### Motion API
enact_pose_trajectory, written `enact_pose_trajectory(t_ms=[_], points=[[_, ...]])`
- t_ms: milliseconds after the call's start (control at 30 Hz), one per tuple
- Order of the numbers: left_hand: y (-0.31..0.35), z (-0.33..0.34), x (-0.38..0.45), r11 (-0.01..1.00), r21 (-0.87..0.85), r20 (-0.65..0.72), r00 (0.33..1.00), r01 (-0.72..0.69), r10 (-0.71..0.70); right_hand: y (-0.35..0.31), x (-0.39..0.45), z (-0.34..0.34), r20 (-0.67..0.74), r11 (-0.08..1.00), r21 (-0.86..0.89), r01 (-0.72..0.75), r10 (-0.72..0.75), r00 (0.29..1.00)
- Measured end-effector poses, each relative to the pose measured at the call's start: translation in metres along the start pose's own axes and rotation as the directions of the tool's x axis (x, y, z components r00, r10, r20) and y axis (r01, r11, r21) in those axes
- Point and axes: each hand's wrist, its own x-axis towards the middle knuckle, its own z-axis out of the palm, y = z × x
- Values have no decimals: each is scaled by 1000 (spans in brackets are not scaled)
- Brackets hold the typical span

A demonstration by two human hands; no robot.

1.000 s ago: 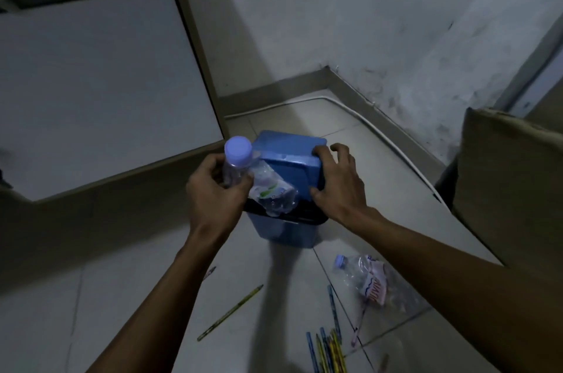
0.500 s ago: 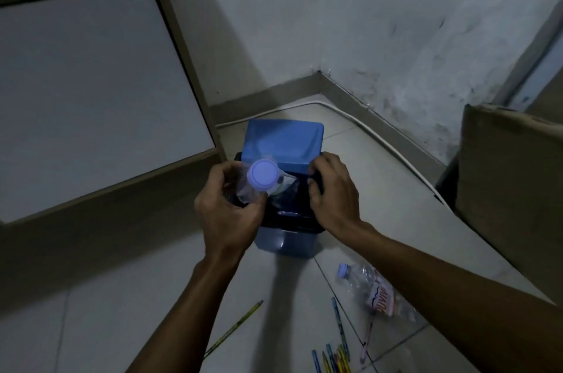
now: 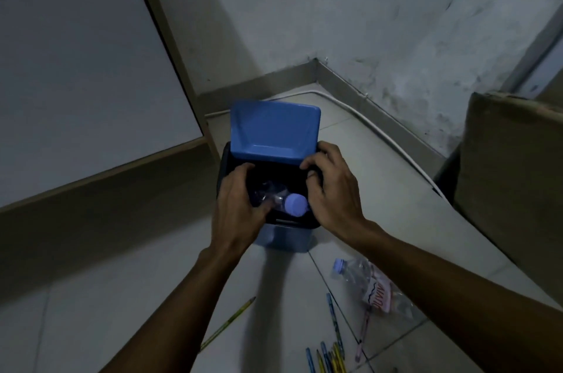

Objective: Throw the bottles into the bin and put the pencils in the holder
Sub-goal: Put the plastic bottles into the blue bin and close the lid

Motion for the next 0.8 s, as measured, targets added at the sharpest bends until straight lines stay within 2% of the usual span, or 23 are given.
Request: enact_pose_trajectory(t_ms=[67, 133, 267, 367, 467, 500, 567, 667, 733, 800], points=[[1, -1, 1, 999, 48, -8, 1000, -23, 24, 0, -1, -1, 0, 1000, 23, -8, 8, 1000], [5, -4, 4, 985, 168, -43, 998, -35, 43, 1, 0, -1, 7, 999, 36, -16, 16, 1000], [17, -8, 12, 940, 337, -53, 998, 55, -39, 2, 0, -4, 48, 999, 30, -19, 18, 999], [31, -9, 22, 853, 511, 29, 990, 102, -136, 1, -1, -6, 66, 999, 39, -25, 22, 998], [43, -7, 37, 704, 709, 180, 958, 32, -225, 0, -1, -8, 100, 996, 72, -46, 38, 994], [45, -6, 41, 689, 725, 221, 940, 21, -260, 0, -1, -8, 114, 995, 86, -53, 43, 993], [47, -6, 47, 723, 690, 296, 897, 36, -328, 0, 0, -10, 142, 993, 100, -61, 47, 989], [49, -7, 45, 778, 627, 367, 863, 46, -347, 0, 1, -13, 171, 992, 108, -69, 50, 984], [48, -9, 39, 827, 558, 333, 896, 65, -294, 1, 1, -14, 178, 991, 115, -74, 53, 983], [43, -10, 32, 907, 411, 209, 959, 89, -189, 2, 1, -14, 185, 989, 126, -78, 54, 981]])
